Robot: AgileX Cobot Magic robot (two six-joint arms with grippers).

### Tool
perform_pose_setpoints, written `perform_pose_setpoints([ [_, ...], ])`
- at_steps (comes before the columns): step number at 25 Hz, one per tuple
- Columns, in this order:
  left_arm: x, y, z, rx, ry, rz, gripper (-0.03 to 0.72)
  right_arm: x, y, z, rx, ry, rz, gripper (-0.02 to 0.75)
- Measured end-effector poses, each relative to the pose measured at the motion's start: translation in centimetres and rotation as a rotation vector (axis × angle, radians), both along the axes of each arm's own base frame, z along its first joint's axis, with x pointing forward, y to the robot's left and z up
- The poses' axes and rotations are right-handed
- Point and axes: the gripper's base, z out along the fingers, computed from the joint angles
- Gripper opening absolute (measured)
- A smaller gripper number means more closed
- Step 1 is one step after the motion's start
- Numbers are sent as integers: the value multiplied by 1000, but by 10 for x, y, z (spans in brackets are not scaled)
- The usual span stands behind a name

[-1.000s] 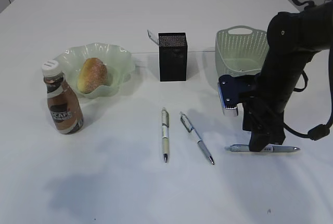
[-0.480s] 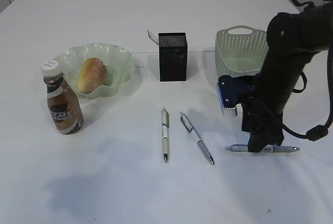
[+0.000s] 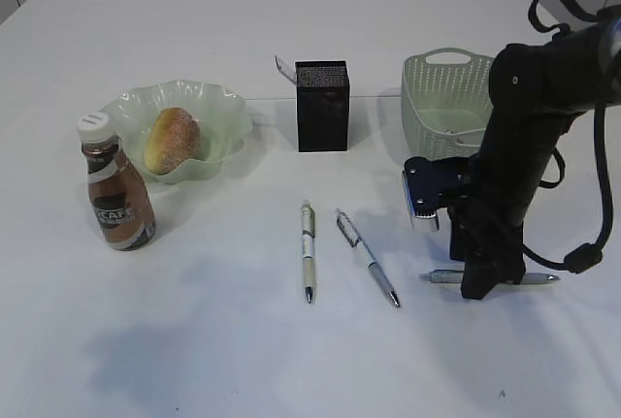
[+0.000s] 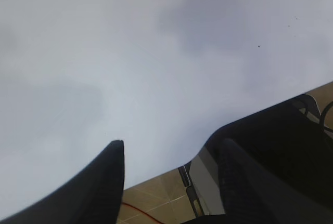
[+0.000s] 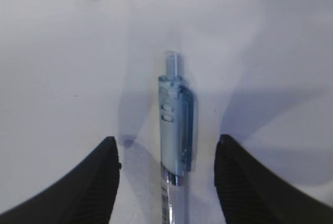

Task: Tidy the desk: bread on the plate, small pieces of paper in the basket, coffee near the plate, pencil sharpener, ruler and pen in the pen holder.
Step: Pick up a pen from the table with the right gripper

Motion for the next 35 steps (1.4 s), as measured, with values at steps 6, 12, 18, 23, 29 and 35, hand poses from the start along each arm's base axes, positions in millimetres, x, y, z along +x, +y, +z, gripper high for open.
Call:
perform_pose_setpoints([
  [6, 0, 0, 0, 0, 0, 0, 402, 0, 0, -5, -1, 13, -1, 459],
  [12, 0, 0, 0, -1, -1, 0, 402, 1, 0, -5, -1, 10, -1, 431],
  [18, 0, 0, 0, -1, -1, 0, 402, 0, 0, -5, -1, 17, -1, 215],
  [23, 0, 0, 0, -1, -1, 0, 402, -1, 0, -5, 1, 27, -2, 148],
  [29, 0, 0, 0, -1, -1, 0, 402, 3, 6, 3, 50, 26, -33, 145],
  [35, 0, 0, 0, -1, -1, 0, 402, 17, 24, 52, 252, -66, -130, 143],
])
